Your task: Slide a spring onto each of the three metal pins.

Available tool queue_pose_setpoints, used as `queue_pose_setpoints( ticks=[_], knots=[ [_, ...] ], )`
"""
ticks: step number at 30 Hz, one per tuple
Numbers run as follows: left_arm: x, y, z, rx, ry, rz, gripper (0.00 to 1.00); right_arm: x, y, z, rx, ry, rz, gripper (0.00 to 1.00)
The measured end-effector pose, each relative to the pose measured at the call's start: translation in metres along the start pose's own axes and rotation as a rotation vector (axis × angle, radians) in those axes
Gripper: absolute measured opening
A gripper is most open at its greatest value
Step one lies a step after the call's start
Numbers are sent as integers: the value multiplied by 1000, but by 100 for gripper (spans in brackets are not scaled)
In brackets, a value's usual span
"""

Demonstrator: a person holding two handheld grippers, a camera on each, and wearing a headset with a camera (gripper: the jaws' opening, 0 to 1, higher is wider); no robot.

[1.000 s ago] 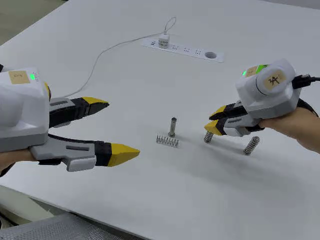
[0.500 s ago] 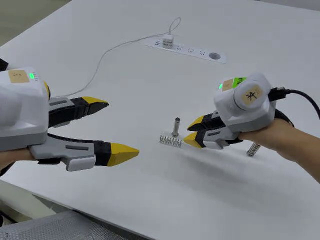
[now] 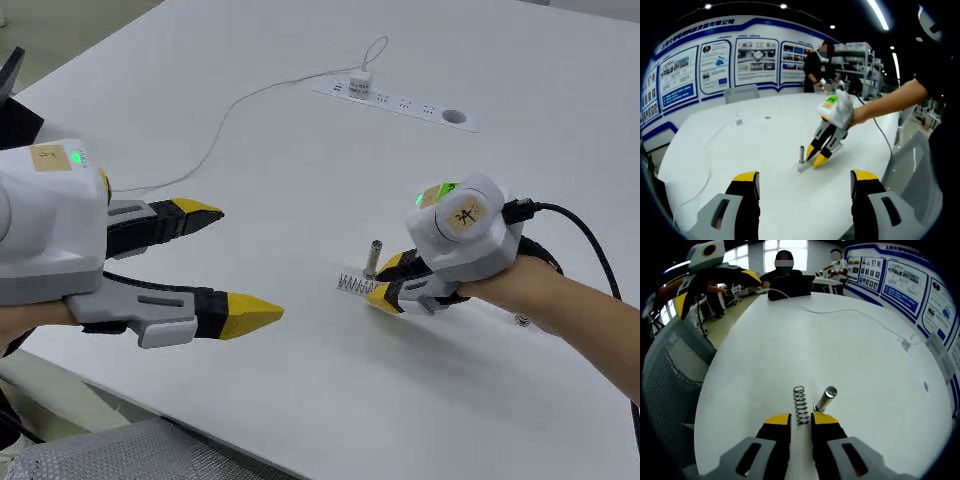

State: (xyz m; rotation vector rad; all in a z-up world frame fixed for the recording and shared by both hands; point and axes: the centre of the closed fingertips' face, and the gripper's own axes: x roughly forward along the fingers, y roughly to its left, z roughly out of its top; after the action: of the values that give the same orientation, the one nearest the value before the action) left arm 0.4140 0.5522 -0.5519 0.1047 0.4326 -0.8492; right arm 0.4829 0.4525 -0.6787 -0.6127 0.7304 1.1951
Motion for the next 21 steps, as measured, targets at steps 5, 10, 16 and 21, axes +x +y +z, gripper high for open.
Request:
queue_pose_setpoints(
  ticks=[5,10,16,21],
  knots=[
    [-1,2,0,-2,5,6,76,3,-2,0,0,5,8,16],
    [2,2,2,-2,2,2,76,6,-1,-3,-1,22,25,15],
    [4,-3,0,1,12,-11,76,5,4,-4,50,3,37,11],
    [2,-9,6,19,14,-28,74,-1,10,-3,-48,42,25,11]
  ],
)
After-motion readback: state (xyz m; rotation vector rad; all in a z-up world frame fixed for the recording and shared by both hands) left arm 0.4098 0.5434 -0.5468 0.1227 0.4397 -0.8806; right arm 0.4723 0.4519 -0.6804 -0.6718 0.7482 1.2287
